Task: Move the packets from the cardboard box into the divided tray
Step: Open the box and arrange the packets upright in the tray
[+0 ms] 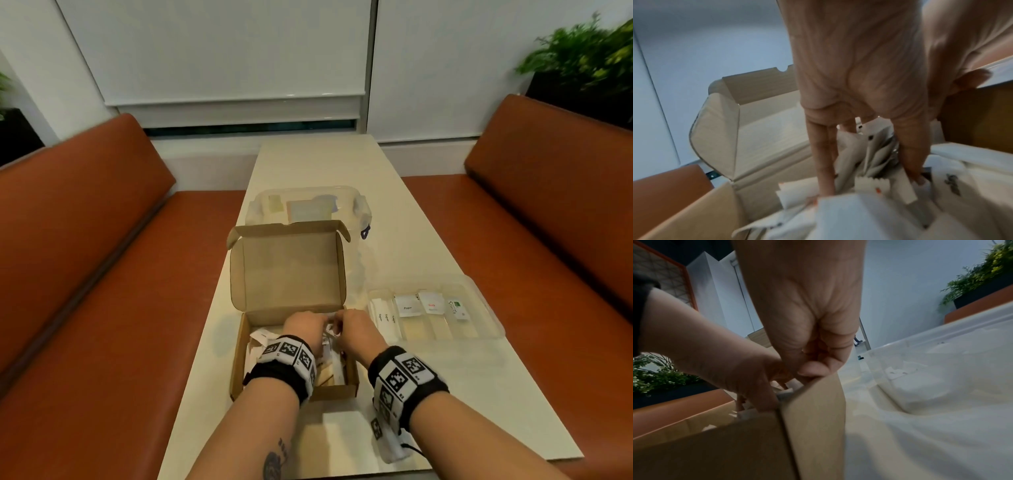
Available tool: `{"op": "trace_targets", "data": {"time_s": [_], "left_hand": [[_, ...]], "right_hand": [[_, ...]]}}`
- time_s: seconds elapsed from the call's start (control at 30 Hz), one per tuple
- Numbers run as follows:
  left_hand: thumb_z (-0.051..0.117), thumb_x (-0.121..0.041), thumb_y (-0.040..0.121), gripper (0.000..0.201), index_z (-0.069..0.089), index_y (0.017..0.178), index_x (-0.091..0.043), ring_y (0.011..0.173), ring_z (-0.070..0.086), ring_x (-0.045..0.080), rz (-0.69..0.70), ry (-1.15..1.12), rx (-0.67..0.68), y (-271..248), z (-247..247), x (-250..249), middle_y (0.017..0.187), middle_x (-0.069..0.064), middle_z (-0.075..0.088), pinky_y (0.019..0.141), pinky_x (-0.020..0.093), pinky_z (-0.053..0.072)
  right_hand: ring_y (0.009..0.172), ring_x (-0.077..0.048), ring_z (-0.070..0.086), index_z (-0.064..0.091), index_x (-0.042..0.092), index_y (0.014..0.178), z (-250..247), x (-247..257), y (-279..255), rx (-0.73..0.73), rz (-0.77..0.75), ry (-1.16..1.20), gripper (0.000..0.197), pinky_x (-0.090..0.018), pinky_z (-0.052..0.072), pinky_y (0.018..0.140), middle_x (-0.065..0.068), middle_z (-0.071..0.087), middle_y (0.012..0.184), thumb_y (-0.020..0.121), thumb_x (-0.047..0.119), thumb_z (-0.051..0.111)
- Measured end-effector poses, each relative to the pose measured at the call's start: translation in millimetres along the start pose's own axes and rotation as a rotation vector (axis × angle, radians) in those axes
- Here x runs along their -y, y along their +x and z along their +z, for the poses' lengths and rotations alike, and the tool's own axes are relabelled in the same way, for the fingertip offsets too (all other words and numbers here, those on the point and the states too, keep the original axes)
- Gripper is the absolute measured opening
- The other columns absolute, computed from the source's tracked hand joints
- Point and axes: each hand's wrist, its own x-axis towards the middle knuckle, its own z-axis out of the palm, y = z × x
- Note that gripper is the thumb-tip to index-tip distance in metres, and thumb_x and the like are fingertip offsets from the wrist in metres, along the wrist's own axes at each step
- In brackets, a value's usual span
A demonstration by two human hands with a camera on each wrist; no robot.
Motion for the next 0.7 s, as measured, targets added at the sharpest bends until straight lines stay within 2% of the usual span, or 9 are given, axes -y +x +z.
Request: {"op": "trace_targets", "data": {"time_s": [0.13,0.3,0.37,0.4,0.47,0.53,0.57,0.63,0.7], "left_hand": [[0.062,-0.012,0.086,0.043,0.054,0.129,-0.012,0.112,0.058,0.029,-0.025,-0.020,-0.009,-7,-4,3,0.124,0.013,0.059,0.093,0.037,0.049],[0.056,-0.007,0.089,0.028,0.063,0.116,-0.007,0.106,0.060,0.028,-0.108,-0.262,-0.065,-19,-15,21,0.113,0.014,0.065,0.091,0.035,0.049],[0.054,-0.006,0.089,0.019,0.064,0.104,-0.006,0.098,0.061,0.028,-0.136,-0.374,-0.090,-26,-21,30,0.101,0.013,0.065,0.082,0.033,0.049],[0.052,-0.005,0.088,0.010,0.062,0.092,-0.007,0.090,0.061,0.028,-0.150,-0.431,-0.116,-29,-23,35,0.090,0.011,0.063,0.073,0.032,0.048],[0.051,-0.004,0.088,0.014,0.050,0.076,-0.010,0.079,0.056,0.026,-0.204,-0.565,-0.164,-35,-27,44,0.074,0.005,0.052,0.064,0.030,0.045],[0.055,-0.003,0.087,0.002,0.053,0.086,-0.005,0.082,0.059,0.027,-0.243,-0.722,-0.200,-43,-30,50,0.082,0.009,0.056,0.068,0.034,0.051],[0.056,-0.002,0.086,0.009,0.056,0.095,-0.002,0.087,0.061,0.029,-0.251,-0.804,-0.220,-45,-30,54,0.091,0.013,0.060,0.073,0.037,0.054],[0.058,0.001,0.085,0.023,0.061,0.107,-0.001,0.093,0.064,0.032,-0.236,-0.958,-0.258,-49,-27,58,0.102,0.016,0.064,0.077,0.041,0.057],[0.059,0.003,0.085,0.031,0.061,0.115,-0.004,0.096,0.064,0.033,-0.225,-1.095,-0.261,-54,-21,60,0.107,0.016,0.065,0.070,0.040,0.058]], "right_hand": [[0.076,-0.017,0.050,0.058,0.013,0.084,0,0,-2,-0.023,-0.007,-0.020,0.016,-0.026,0.044,0.072,-0.008,0.056,0.085,0.087,-0.001,0.050],[0.087,-0.022,0.059,0.064,0.007,0.099,2,-2,-3,-0.038,-0.012,0.051,0.025,-0.023,0.044,0.072,-0.011,0.065,0.099,0.085,-0.003,0.047],[0.086,-0.019,0.060,0.064,0.009,0.107,2,-2,-4,-0.061,-0.026,0.121,0.028,-0.019,0.044,0.072,-0.008,0.066,0.100,0.087,-0.001,0.048],[0.082,-0.016,0.059,0.064,0.010,0.108,2,0,-5,-0.078,-0.034,0.154,0.025,-0.019,0.044,0.071,-0.007,0.066,0.098,0.089,0.003,0.049],[0.077,-0.014,0.057,0.064,0.012,0.100,0,4,-7,-0.111,-0.041,0.223,0.017,-0.023,0.049,0.071,-0.004,0.063,0.088,0.092,0.009,0.049],[0.076,-0.018,0.060,0.061,0.015,0.085,-2,12,-10,-0.110,-0.035,0.306,0.012,-0.029,0.055,0.073,-0.002,0.059,0.081,0.090,0.008,0.052],[0.075,-0.020,0.062,0.059,0.014,0.082,-2,17,-11,-0.104,-0.033,0.354,0.011,-0.032,0.057,0.073,-0.003,0.059,0.080,0.089,0.007,0.054],[0.072,-0.020,0.064,0.061,0.012,0.087,-1,26,-12,-0.076,-0.022,0.472,0.006,-0.031,0.058,0.070,-0.004,0.061,0.081,0.089,0.011,0.056],[0.078,-0.019,0.064,0.063,0.010,0.099,0,35,-12,-0.032,0.000,0.556,0.012,-0.031,0.058,0.072,-0.003,0.062,0.088,0.091,0.018,0.057]]}}
